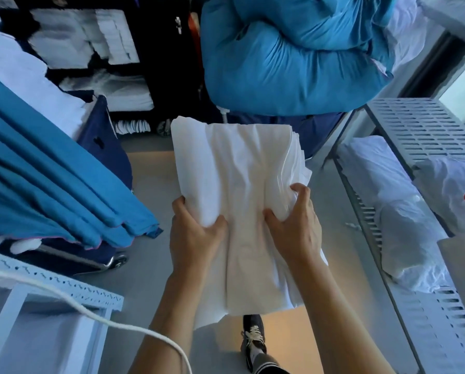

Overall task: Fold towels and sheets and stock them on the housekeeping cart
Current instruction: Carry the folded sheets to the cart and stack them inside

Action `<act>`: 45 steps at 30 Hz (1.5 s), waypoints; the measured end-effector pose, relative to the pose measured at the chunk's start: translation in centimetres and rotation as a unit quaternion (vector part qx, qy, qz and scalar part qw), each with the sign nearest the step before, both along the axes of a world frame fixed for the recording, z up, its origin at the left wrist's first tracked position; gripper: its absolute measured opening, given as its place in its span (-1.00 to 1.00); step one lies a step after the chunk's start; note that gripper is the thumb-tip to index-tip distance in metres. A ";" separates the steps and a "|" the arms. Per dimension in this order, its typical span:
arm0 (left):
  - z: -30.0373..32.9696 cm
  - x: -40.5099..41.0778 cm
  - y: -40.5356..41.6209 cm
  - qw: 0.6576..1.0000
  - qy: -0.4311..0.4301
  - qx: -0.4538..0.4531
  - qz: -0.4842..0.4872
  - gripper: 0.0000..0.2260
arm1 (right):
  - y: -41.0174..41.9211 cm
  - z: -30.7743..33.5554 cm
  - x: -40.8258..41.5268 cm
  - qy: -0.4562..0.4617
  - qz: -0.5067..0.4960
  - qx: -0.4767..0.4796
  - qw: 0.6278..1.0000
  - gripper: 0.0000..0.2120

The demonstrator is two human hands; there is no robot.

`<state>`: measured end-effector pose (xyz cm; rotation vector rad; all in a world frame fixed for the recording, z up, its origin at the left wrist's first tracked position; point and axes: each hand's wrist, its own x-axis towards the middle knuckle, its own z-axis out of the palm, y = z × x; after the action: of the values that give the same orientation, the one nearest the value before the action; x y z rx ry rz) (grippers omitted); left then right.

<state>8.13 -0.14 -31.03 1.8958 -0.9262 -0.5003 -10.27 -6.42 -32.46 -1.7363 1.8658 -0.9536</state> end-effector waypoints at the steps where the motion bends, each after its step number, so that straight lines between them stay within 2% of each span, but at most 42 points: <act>1: -0.5 -0.5 -2.2 1.000 0.004 0.009 0.007 -0.36 | -2.3 -0.6 -0.5 -0.002 0.002 0.011 1.000 -0.37; 10: 0.5 -0.8 -12.2 0.998 0.021 0.039 0.043 -0.40 | -14.3 -0.7 0.0 -0.021 0.055 0.036 0.998 -0.37; 21: 4.5 5.3 -20.8 0.992 -0.013 0.006 0.128 -0.40 | -25.9 2.7 8.0 -0.050 0.137 0.005 0.989 -0.38; 26: 3.3 10.3 -24.6 0.988 0.014 0.005 0.156 -0.39 | -30.6 1.9 13.3 -0.041 0.162 0.009 0.986 -0.37; 31: 1.5 17.3 -30.4 0.984 0.042 0.018 0.172 -0.47 | -36.8 0.6 20.2 -0.031 0.180 0.018 0.983 -0.37; 45: -1.7 37.5 -48.9 0.979 0.066 0.081 0.173 -0.42 | -54.9 -2.1 40.2 0.011 0.170 0.075 0.982 -0.36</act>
<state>45.65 -48.99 -32.72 2.0879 -0.4660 -0.4934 29.96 -61.29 -34.54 -1.8951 1.5391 -0.6469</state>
